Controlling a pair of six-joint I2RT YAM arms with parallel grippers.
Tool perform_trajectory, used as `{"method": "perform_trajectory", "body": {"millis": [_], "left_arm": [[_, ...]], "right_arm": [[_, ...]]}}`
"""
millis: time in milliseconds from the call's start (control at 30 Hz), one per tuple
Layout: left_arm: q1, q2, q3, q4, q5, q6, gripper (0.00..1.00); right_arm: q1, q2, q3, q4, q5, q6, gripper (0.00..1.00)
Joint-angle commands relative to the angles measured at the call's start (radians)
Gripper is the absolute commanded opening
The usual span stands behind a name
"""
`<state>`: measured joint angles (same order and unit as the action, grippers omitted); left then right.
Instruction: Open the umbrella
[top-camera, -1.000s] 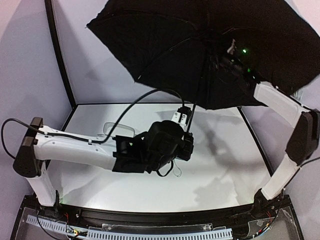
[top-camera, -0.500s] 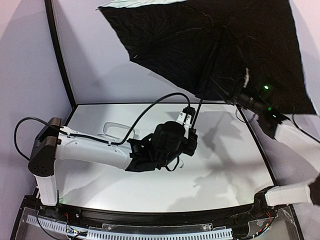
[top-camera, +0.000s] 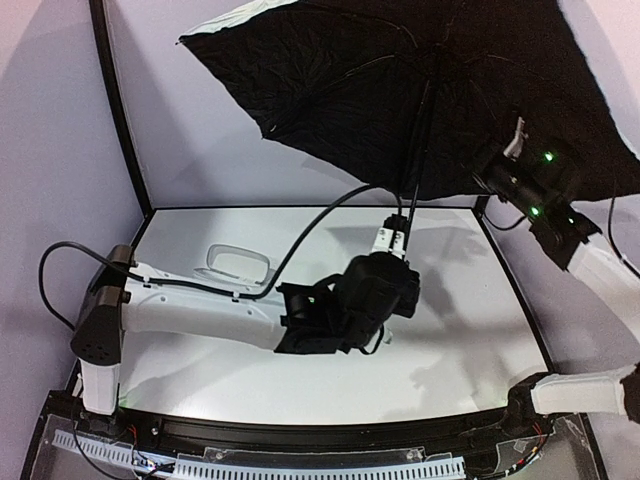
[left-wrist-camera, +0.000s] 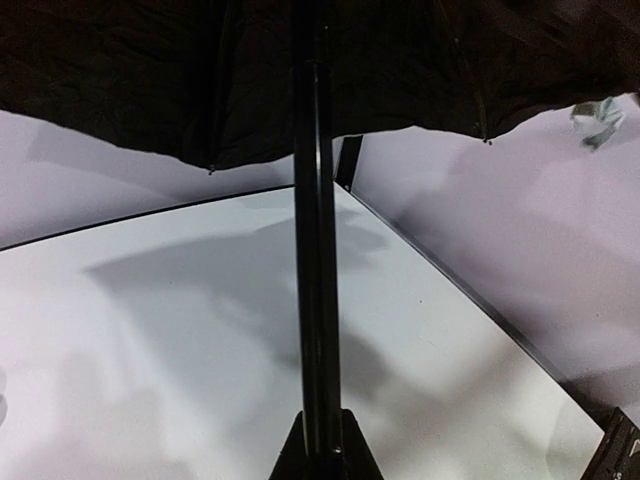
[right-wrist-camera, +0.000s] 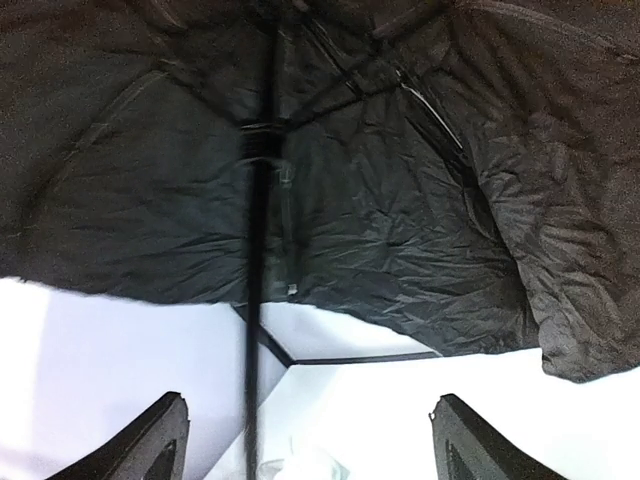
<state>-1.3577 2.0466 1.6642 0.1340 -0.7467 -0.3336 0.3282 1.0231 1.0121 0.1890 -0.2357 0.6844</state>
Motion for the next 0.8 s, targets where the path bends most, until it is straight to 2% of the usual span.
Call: {"method": "perform_trajectory", "body": {"millis": [0, 200, 367, 533, 767], "left_arm": [[-0.038, 0.015, 0.099, -0.095, -0.167, -0.003, 0.01], [-0.049, 0.051, 0.164, -0.226, -0.24, -0.054, 0.01], [-0.078, 0.1, 0.275, -0.322, -0.373, -0.004, 0.01], [-0.11, 0.133, 0.323, -0.319, -0.496, 0.094, 0.01], [-0.129, 0.152, 0.341, -0.288, -0.553, 0.176, 0.01]], "right_arm": [[0.041, 0.076, 0.121, -0.046, 0.111, -0.056, 0.82], [0.075, 0.114, 0.2, -0.03, 0.167, -0.105, 0.78], [0.081, 0.167, 0.256, -0.044, 0.223, -0.093, 0.72], [0.081, 0.21, 0.298, -0.077, 0.306, -0.085, 0.61], [0.083, 0.233, 0.273, 0.046, 0.242, -0.017, 0.61]]}}
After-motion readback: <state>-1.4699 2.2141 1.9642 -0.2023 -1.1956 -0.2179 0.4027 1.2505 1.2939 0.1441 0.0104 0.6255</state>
